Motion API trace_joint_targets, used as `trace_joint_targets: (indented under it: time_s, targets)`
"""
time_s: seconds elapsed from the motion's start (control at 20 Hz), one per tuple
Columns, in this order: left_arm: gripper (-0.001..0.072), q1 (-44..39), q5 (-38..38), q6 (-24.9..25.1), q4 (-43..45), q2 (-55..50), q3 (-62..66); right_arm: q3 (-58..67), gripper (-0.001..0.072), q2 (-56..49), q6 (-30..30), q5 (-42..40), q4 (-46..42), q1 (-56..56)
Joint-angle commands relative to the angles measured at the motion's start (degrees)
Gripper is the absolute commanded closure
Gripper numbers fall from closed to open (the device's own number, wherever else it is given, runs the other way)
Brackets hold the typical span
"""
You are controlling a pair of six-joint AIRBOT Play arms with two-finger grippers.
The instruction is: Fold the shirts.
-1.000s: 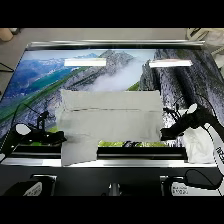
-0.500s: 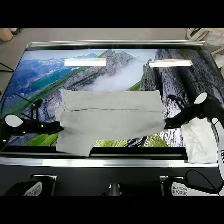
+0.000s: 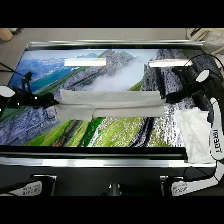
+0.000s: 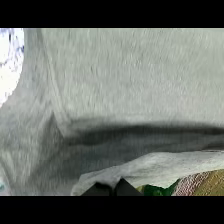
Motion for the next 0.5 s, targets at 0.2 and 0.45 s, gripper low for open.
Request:
trace_joint_targets:
  time_s: [0.2,0.45]
  targets:
    - [0.0683,0.2,0.0,-2.2,-1.4,-17.8,16.0,7.6,0.0699,-10.0,3.1,-9.9,0.6,2.3]
    - [0.0669,-0.1,-0.9,-4.6,-1.7,-23.3,16.0,7.6,0.069,-13.6,3.2,-6.8,3.1,2.3]
